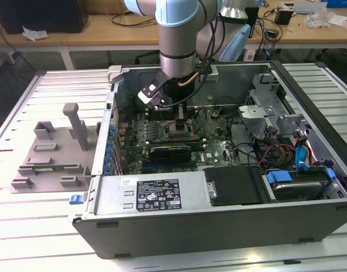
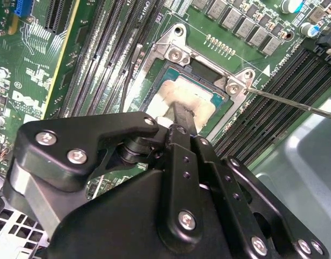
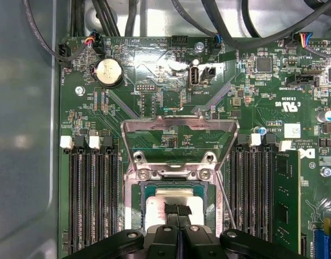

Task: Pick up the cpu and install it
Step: 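Place the cpu into insertion slot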

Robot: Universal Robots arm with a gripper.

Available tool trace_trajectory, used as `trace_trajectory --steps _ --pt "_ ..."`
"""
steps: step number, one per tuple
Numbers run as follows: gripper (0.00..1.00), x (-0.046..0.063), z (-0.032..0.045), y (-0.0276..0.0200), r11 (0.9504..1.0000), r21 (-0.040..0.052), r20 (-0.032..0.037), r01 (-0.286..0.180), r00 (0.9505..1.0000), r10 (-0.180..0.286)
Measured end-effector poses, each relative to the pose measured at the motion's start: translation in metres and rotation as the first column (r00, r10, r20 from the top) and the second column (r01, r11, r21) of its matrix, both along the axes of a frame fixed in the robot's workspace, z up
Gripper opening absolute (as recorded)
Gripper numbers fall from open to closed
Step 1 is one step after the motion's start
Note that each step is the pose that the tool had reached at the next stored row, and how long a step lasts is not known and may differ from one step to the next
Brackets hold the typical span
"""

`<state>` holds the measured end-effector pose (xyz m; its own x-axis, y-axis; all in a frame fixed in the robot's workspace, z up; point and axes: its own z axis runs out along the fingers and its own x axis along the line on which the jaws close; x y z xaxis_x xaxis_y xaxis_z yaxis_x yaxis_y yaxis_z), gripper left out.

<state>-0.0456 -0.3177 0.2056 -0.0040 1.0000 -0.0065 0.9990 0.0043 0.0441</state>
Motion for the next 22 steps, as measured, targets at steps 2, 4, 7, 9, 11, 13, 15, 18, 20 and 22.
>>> trace_trajectory --steps 2,4,7,9,11,13,15,18,20,22 --pt "0.11 0.0 -0.0005 0.0 1.0 0.0002 0.0002 0.0 1.0 0.0" --pt "0.11 0.0 -0.0011 0.0 1.0 -0.0002 -0.0001 0.0 1.0 0.0" --pt "0.11 0.0 -0.0015 -0.0001 1.0 -0.0003 -0.0002 0.0 1.0 0.0" --pt "0.11 0.0 -0.0017 0.0 1.0 -0.0001 0.0 0.0 1.0 0.0" --pt "0.11 0.0 -0.0017 0.0 1.0 0.0 0.0 0.0 1.0 0.0" --pt "0.11 0.0 -0.0017 0.0 1.0 0.0001 0.0001 0.0 1.0 0.0" --pt "0.11 0.0 -0.0008 0.0002 1.0 0.0011 0.0007 0.0 1.0 0.0" --pt "0.11 0.0 0.0035 0.0001 1.0 0.0003 0.0002 0.0 1.0 0.0" --pt "0.11 0.0 0.0127 0.0 1.0 0.0003 0.0002 0.0 1.0 0.0" --pt "0.11 0.0 0.0213 0.0 1.0 0.0001 0.0001 0.0 1.0 0.0"
